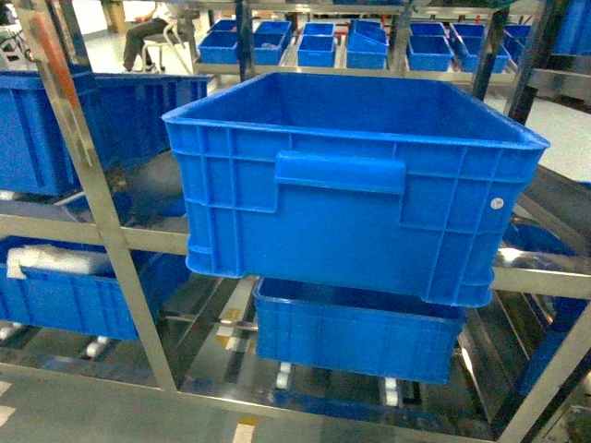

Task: Pick red block from blue box to shelf

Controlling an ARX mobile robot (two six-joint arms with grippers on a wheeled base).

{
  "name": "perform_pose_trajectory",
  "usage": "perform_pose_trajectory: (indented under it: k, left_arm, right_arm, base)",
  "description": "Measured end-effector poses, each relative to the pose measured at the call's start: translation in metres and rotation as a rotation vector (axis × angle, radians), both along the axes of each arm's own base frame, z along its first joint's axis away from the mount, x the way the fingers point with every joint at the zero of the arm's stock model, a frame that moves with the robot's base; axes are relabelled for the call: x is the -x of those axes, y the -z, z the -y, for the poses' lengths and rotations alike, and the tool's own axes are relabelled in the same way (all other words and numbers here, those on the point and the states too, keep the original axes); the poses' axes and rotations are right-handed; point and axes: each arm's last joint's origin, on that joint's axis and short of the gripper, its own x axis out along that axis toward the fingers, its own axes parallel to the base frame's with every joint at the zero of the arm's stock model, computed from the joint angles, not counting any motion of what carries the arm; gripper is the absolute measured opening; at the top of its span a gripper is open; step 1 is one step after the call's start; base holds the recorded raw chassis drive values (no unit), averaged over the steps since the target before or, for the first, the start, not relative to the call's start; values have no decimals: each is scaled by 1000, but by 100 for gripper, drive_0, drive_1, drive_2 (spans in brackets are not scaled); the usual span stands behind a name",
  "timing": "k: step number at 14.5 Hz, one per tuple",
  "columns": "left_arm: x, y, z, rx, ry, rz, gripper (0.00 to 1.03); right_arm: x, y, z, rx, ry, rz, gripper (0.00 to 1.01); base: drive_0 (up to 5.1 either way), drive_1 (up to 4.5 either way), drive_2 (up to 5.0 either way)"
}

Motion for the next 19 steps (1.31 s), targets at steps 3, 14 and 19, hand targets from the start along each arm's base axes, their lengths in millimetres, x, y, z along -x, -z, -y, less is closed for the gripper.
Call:
perform_pose_trajectory:
  k: [3, 14, 19]
  left_arm:
    - [0, 0, 0, 0, 3, 2, 98]
    - [0, 0, 0, 0, 3, 0, 98]
    - [0, 0, 0, 0, 3, -4, 98]
  right_arm:
    - [0, -1, 0, 0, 2, 5, 28]
    - [0, 0, 0, 0, 2, 4, 28]
    - [0, 0, 0, 0, 2, 1, 28]
  base:
    - [9, 281, -262]
    - [5, 156, -146]
    - [0, 0, 0]
